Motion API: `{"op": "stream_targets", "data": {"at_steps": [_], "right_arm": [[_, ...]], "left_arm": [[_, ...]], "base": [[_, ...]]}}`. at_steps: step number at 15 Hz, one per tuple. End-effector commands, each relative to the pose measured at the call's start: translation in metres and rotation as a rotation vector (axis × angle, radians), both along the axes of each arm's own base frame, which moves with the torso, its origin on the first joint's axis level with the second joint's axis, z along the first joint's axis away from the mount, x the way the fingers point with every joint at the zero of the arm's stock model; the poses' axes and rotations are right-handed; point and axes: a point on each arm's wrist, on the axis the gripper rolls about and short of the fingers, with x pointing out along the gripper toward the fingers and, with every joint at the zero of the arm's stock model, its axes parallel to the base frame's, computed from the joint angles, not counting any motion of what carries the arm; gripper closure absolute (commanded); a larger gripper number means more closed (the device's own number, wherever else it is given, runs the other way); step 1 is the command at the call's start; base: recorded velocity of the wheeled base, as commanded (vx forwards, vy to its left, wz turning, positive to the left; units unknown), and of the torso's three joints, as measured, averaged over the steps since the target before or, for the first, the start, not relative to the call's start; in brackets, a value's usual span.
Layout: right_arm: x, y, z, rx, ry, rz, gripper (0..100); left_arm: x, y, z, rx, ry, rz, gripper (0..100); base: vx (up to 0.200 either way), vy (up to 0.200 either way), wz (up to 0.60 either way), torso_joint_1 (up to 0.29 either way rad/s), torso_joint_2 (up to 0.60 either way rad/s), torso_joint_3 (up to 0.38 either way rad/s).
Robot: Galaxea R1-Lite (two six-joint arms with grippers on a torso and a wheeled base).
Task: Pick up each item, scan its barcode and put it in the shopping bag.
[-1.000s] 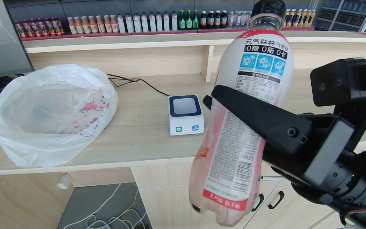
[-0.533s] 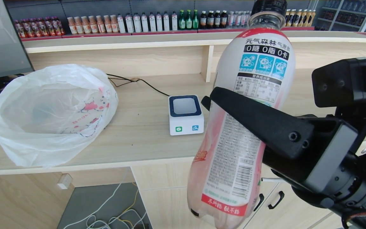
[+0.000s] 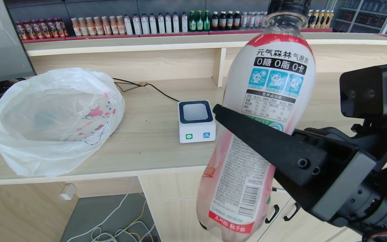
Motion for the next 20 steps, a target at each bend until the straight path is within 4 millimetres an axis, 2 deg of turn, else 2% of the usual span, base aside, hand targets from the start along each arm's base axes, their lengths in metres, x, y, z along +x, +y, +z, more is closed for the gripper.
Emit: {"op": "stream_targets", "data": {"at_steps": [1, 11, 13, 15, 16, 20], "right_arm": [[-0.001, -0.002, -0.007, -0.031, -0.009, -0.016, 100], [0.0, -0.013, -0.039, -0.317, -0.217, -0.47, 100], [0.001, -0.017, -0.039, -0.351, -0.276, -0.517, 100], [0.021, -0.031, -0.03, -0.377, -0.348, -0.681, 100], [0.025, -0.031, -0.022, -0.361, -0.375, -0.713, 100], [0.03, -0.037, -0.013, -0.404, -0.405, -0.926, 100]], "left_arm": [[0.0, 0.0, 0.0, 0.0, 0.0, 0.0, 0], [0.0, 0.0, 0.0, 0.0, 0.0, 0.0, 0], [0.0, 0.0, 0.0, 0.0, 0.0, 0.0, 0], [0.0, 0.0, 0.0, 0.0, 0.0, 0.0, 0], [0.0, 0.0, 0.0, 0.001, 0.0, 0.0, 0], [0.0, 0.0, 0.0, 0.001, 0.0, 0.0, 0]], "base": [[0.0, 0.0, 0.0, 0.0, 0.0, 0.0], [0.0, 0.0, 0.0, 0.0, 0.0, 0.0], [0.0, 0.0, 0.0, 0.0, 0.0, 0.0], [0.0, 0.0, 0.0, 0.0, 0.0, 0.0], [0.0, 0.0, 0.0, 0.0, 0.0, 0.0], [0.0, 0.0, 0.0, 0.0, 0.0, 0.0]]}}
